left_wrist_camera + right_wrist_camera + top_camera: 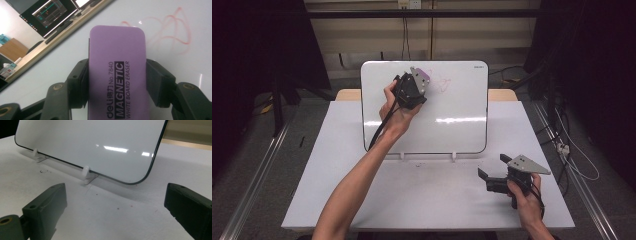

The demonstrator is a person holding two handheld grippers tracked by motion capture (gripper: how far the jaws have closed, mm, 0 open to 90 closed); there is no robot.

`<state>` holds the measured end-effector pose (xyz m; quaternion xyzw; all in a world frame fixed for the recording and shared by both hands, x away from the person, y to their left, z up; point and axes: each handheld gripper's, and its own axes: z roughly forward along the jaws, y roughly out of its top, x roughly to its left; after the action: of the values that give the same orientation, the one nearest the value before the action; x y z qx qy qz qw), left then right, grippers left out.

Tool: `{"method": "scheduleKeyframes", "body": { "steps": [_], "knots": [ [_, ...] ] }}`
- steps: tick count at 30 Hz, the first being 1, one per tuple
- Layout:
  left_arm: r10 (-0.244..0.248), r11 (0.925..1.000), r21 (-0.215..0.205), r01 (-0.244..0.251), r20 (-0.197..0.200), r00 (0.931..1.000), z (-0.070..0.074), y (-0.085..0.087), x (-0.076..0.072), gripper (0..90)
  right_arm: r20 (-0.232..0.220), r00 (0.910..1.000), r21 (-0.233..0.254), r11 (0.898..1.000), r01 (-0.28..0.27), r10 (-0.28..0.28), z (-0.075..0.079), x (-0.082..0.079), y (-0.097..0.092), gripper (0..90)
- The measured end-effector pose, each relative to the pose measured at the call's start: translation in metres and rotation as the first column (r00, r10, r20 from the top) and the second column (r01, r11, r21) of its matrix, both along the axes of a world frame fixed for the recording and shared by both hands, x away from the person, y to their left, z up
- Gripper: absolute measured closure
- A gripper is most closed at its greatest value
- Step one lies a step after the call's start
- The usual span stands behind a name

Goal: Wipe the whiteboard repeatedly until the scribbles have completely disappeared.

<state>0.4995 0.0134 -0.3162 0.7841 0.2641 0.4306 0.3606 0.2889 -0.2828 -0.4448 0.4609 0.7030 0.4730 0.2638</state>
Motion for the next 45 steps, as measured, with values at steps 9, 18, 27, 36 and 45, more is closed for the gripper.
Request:
{"method": "scheduleKeyframes", "body": {
  "steps": [9,18,27,36,45],
  "knots": [
    [0.059,0.9981,-0.020,-0.059,0.023,0.9980,0.021,0.005,0.018,41.0,-0.001,1.0000,0.003,1.000,0.008,-0.008,0.000,0.000,-0.002,4.2],
    [0.018,0.9996,0.021,-0.019,0.014,0.9997,0.006,-0.022,0.003,41.1,-0.002,1.0000,0.001,1.000,0.001,-0.001,-0.001,0.002,-0.002,4.2],
    [-0.059,0.9950,0.083,0.056,0.036,0.9976,-0.022,-0.056,-0.024,41.0,-0.001,1.0000,0.005,1.000,0.003,-0.003,0.000,0.001,-0.002,4.3],
    [-0.043,0.9988,0.023,0.042,0.018,0.9989,-0.005,-0.040,-0.005,41.0,-0.005,1.0000,0.010,1.000,0.003,-0.003,-0.001,0.001,-0.003,4.3],
    [0.045,0.9984,-0.036,-0.044,0.036,0.9983,0.022,-0.025,0.020,41.0,-0.003,1.0000,0.015,1.000,0.002,-0.002,-0.001,0.000,-0.004,4.4]
  ]
}}
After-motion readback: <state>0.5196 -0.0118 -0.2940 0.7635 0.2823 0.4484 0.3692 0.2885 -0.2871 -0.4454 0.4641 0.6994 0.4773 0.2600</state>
